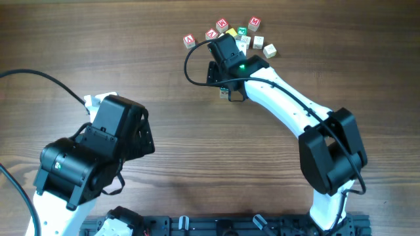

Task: Form a tower

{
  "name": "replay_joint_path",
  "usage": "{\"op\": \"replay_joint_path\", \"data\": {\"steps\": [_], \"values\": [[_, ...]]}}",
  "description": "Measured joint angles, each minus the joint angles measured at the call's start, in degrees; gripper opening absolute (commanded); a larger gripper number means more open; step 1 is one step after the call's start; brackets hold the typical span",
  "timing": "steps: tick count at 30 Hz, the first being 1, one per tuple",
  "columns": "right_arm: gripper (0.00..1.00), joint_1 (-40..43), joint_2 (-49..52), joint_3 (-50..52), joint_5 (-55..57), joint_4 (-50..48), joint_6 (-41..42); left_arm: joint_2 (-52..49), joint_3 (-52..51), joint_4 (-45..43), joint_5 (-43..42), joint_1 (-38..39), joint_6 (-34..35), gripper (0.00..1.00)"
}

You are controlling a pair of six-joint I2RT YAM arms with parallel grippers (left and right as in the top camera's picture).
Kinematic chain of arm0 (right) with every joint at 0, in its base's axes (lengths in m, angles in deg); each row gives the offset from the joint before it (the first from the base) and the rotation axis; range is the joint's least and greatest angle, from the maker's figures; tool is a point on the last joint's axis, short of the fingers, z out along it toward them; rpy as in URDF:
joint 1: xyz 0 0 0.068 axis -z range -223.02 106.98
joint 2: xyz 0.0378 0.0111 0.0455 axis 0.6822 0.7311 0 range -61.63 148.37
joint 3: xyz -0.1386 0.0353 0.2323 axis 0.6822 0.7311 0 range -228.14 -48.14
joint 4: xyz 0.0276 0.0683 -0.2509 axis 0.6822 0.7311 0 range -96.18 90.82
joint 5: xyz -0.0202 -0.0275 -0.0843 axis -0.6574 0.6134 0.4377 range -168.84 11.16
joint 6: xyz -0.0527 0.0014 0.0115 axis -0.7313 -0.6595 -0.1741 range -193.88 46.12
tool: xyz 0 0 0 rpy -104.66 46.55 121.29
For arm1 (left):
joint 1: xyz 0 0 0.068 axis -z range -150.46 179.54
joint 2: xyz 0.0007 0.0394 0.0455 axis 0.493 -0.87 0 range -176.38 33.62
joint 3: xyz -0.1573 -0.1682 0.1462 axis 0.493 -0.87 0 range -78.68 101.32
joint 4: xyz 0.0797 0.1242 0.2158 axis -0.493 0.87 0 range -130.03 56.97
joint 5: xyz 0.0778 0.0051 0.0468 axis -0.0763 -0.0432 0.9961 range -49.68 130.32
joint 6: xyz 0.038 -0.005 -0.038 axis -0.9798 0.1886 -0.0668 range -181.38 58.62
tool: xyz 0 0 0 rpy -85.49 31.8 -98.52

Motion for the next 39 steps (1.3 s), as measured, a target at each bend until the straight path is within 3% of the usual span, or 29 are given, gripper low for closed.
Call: {"op": "replay_joint_path", "data": {"steps": [12, 25, 39], "values": [[0.69, 0.00, 0.55, -0.02, -3.45, 3.58, 0.87, 0.00, 0.00, 0.00, 0.00, 0.00, 0.00, 1.00], [0.42, 0.00, 1.90, -0.02, -3.89, 3.56, 1.29, 0.00, 0.00, 0.00, 0.00, 0.00, 0.02, 1.00], [0.36, 0.00, 1.90, -0.02, -3.87, 3.74, 1.29, 0.00, 0.00, 0.00, 0.00, 0.00, 0.00, 1.00]]}}
